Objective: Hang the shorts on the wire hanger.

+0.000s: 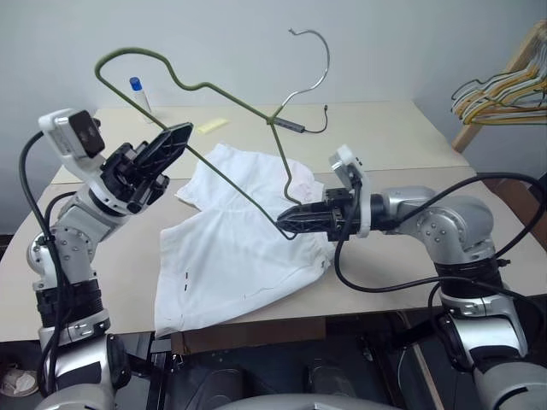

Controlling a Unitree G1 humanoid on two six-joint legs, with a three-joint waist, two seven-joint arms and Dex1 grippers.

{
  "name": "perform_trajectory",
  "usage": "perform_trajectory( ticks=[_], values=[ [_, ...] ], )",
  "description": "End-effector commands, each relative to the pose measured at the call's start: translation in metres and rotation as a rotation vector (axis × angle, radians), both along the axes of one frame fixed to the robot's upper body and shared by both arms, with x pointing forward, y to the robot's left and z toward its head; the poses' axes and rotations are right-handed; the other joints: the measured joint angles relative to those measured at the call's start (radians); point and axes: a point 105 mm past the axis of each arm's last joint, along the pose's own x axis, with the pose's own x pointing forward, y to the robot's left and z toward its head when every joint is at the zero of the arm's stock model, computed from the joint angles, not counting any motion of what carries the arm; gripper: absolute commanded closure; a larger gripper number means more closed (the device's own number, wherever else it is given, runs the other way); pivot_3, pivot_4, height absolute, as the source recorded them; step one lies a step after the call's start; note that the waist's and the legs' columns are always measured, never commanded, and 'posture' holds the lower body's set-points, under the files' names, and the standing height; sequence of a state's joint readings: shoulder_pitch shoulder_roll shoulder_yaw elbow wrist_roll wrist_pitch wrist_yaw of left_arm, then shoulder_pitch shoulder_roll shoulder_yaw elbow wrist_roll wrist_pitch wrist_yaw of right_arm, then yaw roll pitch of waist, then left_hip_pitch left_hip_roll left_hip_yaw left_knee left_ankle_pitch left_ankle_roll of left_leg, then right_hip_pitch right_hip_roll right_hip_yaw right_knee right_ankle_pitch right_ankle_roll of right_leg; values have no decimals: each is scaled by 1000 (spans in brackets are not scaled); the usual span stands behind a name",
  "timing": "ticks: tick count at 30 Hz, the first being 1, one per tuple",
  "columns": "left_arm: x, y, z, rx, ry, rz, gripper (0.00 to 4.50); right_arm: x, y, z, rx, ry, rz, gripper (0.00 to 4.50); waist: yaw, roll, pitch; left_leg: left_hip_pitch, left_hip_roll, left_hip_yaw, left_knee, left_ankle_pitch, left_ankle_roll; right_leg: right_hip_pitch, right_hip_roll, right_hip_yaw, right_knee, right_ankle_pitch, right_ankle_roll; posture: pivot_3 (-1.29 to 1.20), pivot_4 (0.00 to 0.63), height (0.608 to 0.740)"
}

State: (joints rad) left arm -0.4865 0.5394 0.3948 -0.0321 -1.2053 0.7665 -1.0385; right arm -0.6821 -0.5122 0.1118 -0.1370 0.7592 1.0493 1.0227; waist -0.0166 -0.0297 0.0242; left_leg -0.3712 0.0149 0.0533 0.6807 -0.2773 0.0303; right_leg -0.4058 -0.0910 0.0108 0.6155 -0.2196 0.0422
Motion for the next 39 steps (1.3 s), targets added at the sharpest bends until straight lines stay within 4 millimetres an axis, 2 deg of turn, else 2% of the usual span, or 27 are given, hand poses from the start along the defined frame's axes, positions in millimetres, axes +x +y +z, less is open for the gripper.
perform_trajectory(
  ticks=[1, 8, 13, 23, 26, 29, 33, 36, 37, 39],
  values=[
    [-4, -3, 10, 19, -57, -8, 4500, 1, -5, 11, 36, 2, 4, 2770, 0, 0, 0, 0, 0, 0, 0, 0, 0, 0, 0, 0, 0, 0, 0, -4, 0, 740],
    [-4, -4, 12, 12, -66, -13, 4500, -9, -5, 5, 21, 4, 66, 2770, -1, 0, 0, 0, 0, 0, 0, 0, 0, 0, 0, 0, 0, 0, 0, -5, 0, 740],
    [-5, -3, 16, -5, -76, -22, 4500, -6, 4, -6, -15, 14, 54, 2770, -3, 0, 0, 0, 0, 0, 0, 0, 0, 0, 0, 0, 0, 0, 0, -4, 0, 740],
    [-5, -1, 15, 2, -72, -8, 4500, -1, 7, -4, 2, 29, 48, 2770, -1, 0, 0, 0, 0, 0, 0, 0, 0, 0, 0, 0, 0, 0, 0, 4, 0, 740],
    [-5, -1, 12, 5, -64, -6, 4500, 3, 6, -2, 24, 42, 28, 3328, -1, 0, 0, 0, 0, 0, 0, 0, 0, 0, 0, 0, 0, 0, 0, 3, 0, 740],
    [-4, -2, 10, 11, -58, -7, 4500, 6, 5, 0, 38, 61, 8, 4374, -1, 0, 0, 0, 0, 0, 0, 0, 0, 0, 0, 0, 0, 0, 0, 1, 0, 740],
    [-5, -4, 6, 27, -57, -19, 4500, 7, 5, -1, 38, 62, -2, 4491, -2, 0, 0, 0, 0, 0, 0, 0, 0, 0, 0, 0, 0, 0, 0, -1, 0, 740],
    [-1, -7, -2, 66, -54, 16, 3765, 7, 4, 0, 48, 57, -3, 4500, -2, 0, 0, 0, 0, 0, 0, 0, 0, 0, 0, 0, 0, 0, 0, -2, 0, 740],
    [1, -10, -7, 97, -49, 35, 3377, 7, 4, 1, 53, 54, -6, 4500, -2, 0, 0, 0, 0, 0, 0, 0, 0, 0, 0, 0, 0, 0, 0, -3, 0, 740],
    [8, -14, -19, 173, -22, 75, 2893, 7, 3, 5, 72, 49, -16, 4500, -1, 0, 0, 0, 0, 0, 0, 0, 0, 0, 0, 0, 0, 0, 0, -3, 0, 740]
  ],
)
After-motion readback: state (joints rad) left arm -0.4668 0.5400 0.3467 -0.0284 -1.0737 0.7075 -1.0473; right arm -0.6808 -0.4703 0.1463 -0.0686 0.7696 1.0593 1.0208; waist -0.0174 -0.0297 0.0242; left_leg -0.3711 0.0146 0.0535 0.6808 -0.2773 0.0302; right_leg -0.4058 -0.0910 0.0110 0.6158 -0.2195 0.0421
